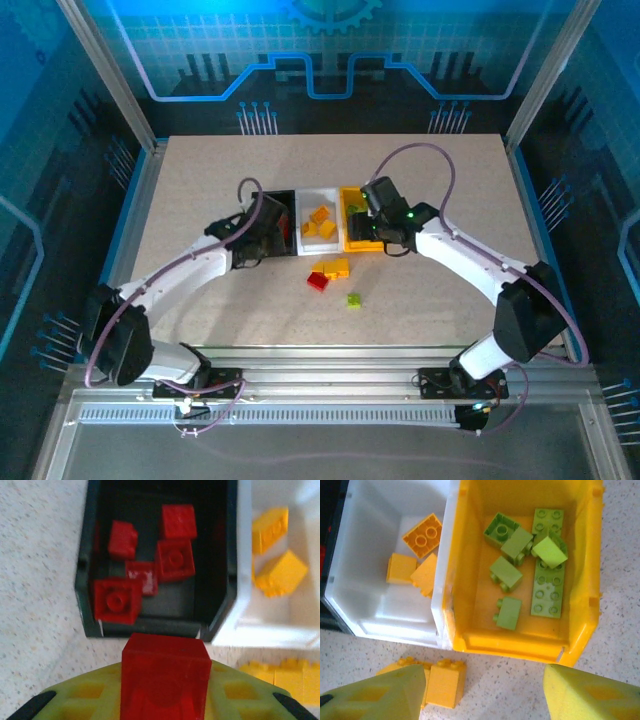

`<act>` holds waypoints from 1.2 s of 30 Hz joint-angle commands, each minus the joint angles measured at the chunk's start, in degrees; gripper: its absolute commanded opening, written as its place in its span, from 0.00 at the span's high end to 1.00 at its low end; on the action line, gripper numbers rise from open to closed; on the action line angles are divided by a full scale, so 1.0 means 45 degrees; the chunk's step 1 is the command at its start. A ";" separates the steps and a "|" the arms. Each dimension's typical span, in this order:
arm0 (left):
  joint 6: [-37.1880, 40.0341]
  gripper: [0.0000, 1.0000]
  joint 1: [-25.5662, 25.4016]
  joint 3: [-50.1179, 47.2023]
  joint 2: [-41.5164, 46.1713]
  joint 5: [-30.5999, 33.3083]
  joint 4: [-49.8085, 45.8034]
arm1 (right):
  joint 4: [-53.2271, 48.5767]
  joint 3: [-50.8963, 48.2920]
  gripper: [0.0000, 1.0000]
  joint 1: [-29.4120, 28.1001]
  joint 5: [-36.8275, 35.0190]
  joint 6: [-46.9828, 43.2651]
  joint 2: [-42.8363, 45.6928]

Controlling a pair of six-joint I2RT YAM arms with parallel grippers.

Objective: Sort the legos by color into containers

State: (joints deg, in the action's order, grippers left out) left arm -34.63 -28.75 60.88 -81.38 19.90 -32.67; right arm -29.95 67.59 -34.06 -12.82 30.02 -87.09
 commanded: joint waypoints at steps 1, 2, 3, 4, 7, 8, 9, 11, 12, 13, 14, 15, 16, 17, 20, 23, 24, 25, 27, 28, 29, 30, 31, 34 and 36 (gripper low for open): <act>-0.0156 0.66 0.0586 0.1241 -0.1179 -0.0032 0.0319 | -0.0172 -0.0378 0.36 -0.0327 0.0015 0.0112 0.0691; -0.0134 0.66 0.0811 0.1524 -0.1519 -0.0001 0.0445 | -0.0208 -0.0510 0.36 -0.0406 0.0025 0.0056 0.0820; -0.0146 0.65 0.1010 0.1739 -0.1876 -0.0091 0.0522 | -0.0251 -0.0595 0.36 -0.0480 0.0046 0.0002 0.0935; -0.0131 0.64 0.1233 0.1997 -0.2214 -0.0264 0.0657 | -0.0277 -0.0695 0.36 -0.0566 0.0084 -0.0099 0.1053; -0.0049 0.57 0.1550 0.2822 -0.3247 -0.0510 0.0766 | -0.0231 -0.1038 0.35 -0.0798 0.0649 -0.0625 0.1313; 0.0032 0.55 0.1574 0.3191 -0.3601 -0.0416 0.0591 | -0.0238 -0.1172 0.35 -0.0874 0.0867 -0.0811 0.1378; 0.0095 0.53 0.1594 0.3475 -0.3941 -0.0414 0.0391 | -0.0198 -0.1302 0.35 -0.0956 0.1011 -0.0967 0.1439; 0.0195 0.47 0.1640 0.3826 -0.4355 -0.0458 0.0286 | -0.0011 -0.1637 0.34 -0.1216 0.1554 -0.1423 0.1626; 0.0196 0.43 0.1643 0.3881 -0.4417 -0.0538 0.0296 | 0.0052 -0.1713 0.34 -0.1351 0.1818 -0.1589 0.1638; 0.0201 0.38 0.1644 0.3911 -0.4392 -0.0678 0.0330 | 0.0057 -0.1757 0.34 -0.1524 0.2072 -0.1732 0.1604; 0.0169 0.32 0.1643 0.3932 -0.4286 -0.0856 0.0398 | 0.0079 -0.1775 0.33 -0.1718 0.2306 -0.1862 0.1523; 0.0124 0.26 0.1639 0.3915 -0.4127 -0.1031 0.0449 | 0.0123 -0.1778 0.33 -0.1916 0.2514 -0.2002 0.1433; 0.0050 0.19 0.1629 0.3883 -0.3874 -0.1240 0.0495 | 0.0135 -0.1735 0.32 -0.2210 0.2654 -0.2104 0.1235; -0.0017 0.12 0.1608 0.3818 -0.3596 -0.1465 0.0571 | 0.0123 -0.1651 0.31 -0.2495 0.2713 -0.2223 0.0993; -0.0108 0.01 0.1379 0.3321 -0.2362 -0.1999 0.0805 | 0.0094 -0.1270 0.30 -0.3304 0.2536 -0.2411 0.0035; -0.0093 0.01 0.0900 0.2649 -0.1068 -0.2180 0.0800 | 0.0206 -0.0926 0.29 -0.3865 0.2353 -0.2347 -0.1024; -0.0070 0.01 0.0741 0.2397 -0.0663 -0.2196 0.0780 | 0.0204 -0.0820 0.29 -0.4009 0.2168 -0.2260 -0.1352; -0.0058 0.01 0.0538 0.2047 -0.0197 -0.2205 0.0754 | 0.0192 -0.0684 0.29 -0.4127 0.2000 -0.2182 -0.1713; -0.0130 0.01 0.0250 0.1314 0.0723 -0.2120 0.0661 | 0.0154 -0.0377 0.29 -0.4315 0.1788 -0.2034 -0.2380; -0.0209 0.01 0.0163 0.0860 0.1185 -0.2147 0.0639 | 0.0115 -0.0218 0.29 -0.4361 0.1697 -0.1943 -0.2692; -0.0279 0.01 0.0121 0.0445 0.1623 -0.2159 0.0560 | 0.0066 -0.0079 0.29 -0.4416 0.1506 -0.1813 -0.2955; -0.0369 0.01 0.0082 0.0131 0.2001 -0.2143 0.0447 | 0.0032 0.0002 0.29 -0.4453 0.1314 -0.1713 -0.3134; -0.0469 0.01 0.0050 -0.0237 0.2385 -0.2119 0.0323 | -0.0061 0.0117 0.29 -0.4480 0.1093 -0.1559 -0.3329; -0.0728 0.01 0.0046 -0.1150 0.3523 -0.2103 0.0045 | -0.0243 0.0339 0.29 -0.4479 0.0635 -0.1239 -0.3774; -0.0856 0.01 0.0059 -0.1638 0.4065 -0.2062 -0.0097 | -0.0191 0.0461 0.29 -0.4473 0.0579 -0.1169 -0.4073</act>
State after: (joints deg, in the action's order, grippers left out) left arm -36.49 -28.51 55.70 -66.11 10.85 -30.72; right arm -29.69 67.66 -53.67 -7.51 22.85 -103.63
